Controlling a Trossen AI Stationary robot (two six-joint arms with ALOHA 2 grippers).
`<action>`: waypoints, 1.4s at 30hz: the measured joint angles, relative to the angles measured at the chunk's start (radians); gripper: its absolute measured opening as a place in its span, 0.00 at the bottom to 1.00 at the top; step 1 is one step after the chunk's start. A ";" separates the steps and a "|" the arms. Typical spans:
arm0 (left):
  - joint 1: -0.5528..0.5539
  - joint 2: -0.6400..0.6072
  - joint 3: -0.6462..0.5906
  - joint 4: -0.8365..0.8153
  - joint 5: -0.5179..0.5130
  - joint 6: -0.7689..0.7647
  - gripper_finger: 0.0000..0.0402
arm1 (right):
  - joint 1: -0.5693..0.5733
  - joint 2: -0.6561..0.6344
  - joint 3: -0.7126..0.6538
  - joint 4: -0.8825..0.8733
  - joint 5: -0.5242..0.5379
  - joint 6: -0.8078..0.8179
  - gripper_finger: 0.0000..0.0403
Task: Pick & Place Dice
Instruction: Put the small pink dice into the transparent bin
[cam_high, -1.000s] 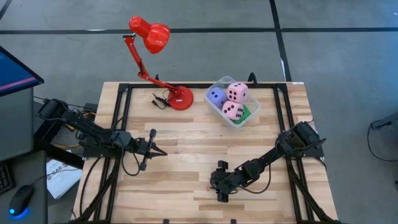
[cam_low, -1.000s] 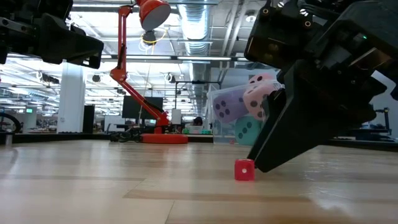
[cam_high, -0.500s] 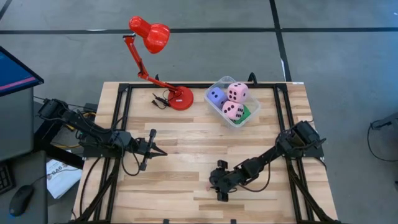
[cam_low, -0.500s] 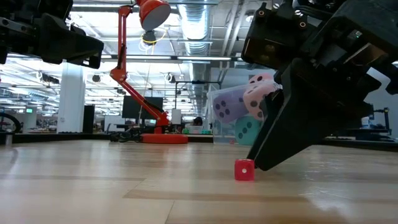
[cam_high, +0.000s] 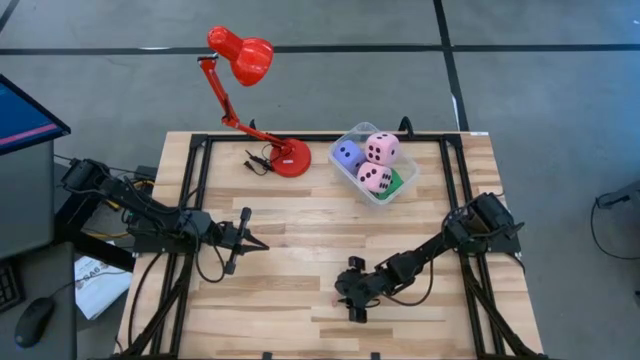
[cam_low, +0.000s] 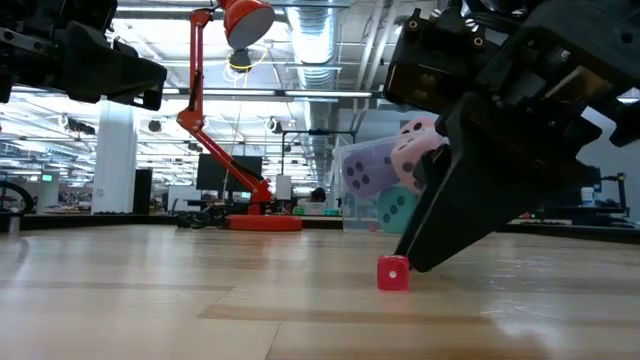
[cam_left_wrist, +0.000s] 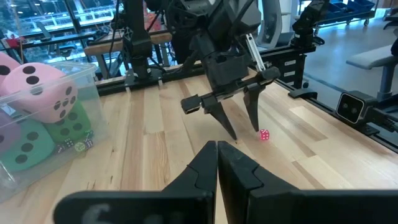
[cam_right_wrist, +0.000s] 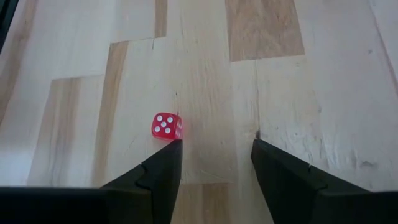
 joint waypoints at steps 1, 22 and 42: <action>0.000 0.000 0.000 0.000 0.000 0.000 0.00 | 0.000 0.000 0.000 0.002 0.000 -0.019 0.48; 0.000 0.000 0.000 0.000 0.000 0.000 0.00 | 0.038 0.007 -0.003 0.076 -0.033 -0.160 0.48; 0.000 0.000 0.000 0.000 0.000 0.000 0.00 | 0.044 0.011 -0.002 0.206 0.026 -0.189 0.48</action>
